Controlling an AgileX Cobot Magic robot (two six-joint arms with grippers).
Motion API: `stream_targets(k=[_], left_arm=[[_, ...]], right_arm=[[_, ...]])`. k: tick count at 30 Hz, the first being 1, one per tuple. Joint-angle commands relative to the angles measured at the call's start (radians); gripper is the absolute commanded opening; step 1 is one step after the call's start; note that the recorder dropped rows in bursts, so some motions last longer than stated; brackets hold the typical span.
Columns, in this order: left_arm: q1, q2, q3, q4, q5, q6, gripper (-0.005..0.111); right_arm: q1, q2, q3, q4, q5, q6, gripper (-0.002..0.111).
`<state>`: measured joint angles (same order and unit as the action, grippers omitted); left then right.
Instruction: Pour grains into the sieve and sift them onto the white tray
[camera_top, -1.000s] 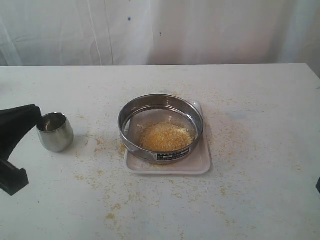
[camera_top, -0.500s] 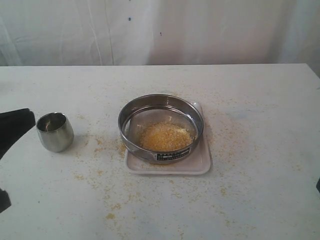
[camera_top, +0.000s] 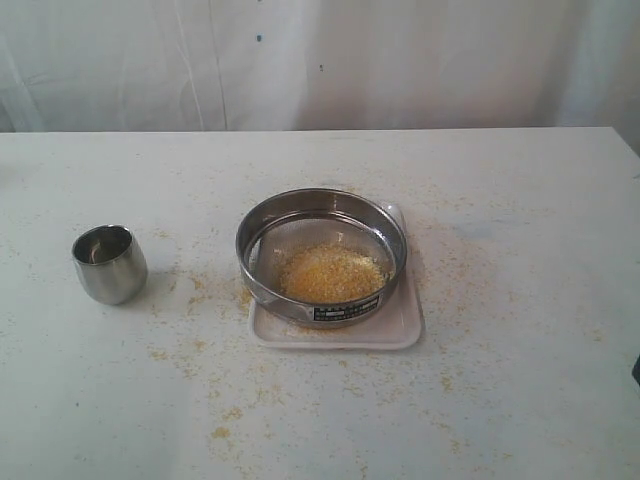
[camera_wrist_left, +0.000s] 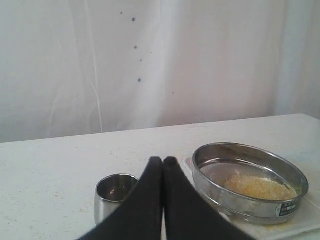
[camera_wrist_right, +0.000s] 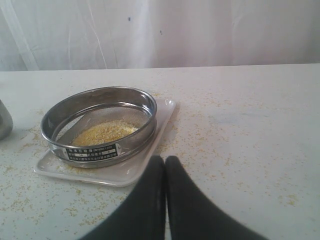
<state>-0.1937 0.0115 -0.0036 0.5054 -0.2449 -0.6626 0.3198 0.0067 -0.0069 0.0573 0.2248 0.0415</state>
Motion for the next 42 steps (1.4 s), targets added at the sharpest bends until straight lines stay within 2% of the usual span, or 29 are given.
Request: stream_targets(k=[1, 8, 9, 10, 13, 15, 20, 29, 42], left_arm=[[0.007, -0.010, 0.004, 0.016, -0.026, -0.021, 0.000], [0.007, -0.010, 0.004, 0.037, -0.042, 0.033, 0.000], [0.007, -0.010, 0.004, -0.020, -0.039, 0.100, 0.000], [0.007, -0.010, 0.004, -0.160, -0.039, 0.273, 0.000], [-0.004, -0.010, 0.004, -0.388, -0.039, 0.589, 0.000], [-0.011, -0.011, 0.004, -0.456, -0.005, 0.692, 0.000], [-0.020, -0.011, 0.004, -0.541, 0.128, 0.708, 0.000], [-0.017, -0.012, 0.004, -0.546, 0.225, 0.635, 0.000], [-0.017, -0.012, 0.004, -0.546, 0.239, 0.640, 0.000]], right_arm=[[-0.002, -0.007, 0.007, -0.009, -0.005, 0.000, 0.000], [-0.002, -0.007, 0.007, -0.009, -0.005, 0.000, 0.000], [-0.002, -0.007, 0.007, -0.009, -0.005, 0.000, 0.000], [-0.002, -0.007, 0.007, -0.009, -0.005, 0.000, 0.000], [-0.002, -0.007, 0.007, -0.009, -0.005, 0.000, 0.000], [-0.002, -0.007, 0.007, -0.009, -0.005, 0.000, 0.000], [-0.002, -0.007, 0.007, -0.009, -0.005, 0.000, 0.000], [-0.002, -0.007, 0.007, -0.007, -0.006, 0.000, 0.000], [-0.002, -0.007, 0.007, -0.007, -0.006, 0.000, 0.000]])
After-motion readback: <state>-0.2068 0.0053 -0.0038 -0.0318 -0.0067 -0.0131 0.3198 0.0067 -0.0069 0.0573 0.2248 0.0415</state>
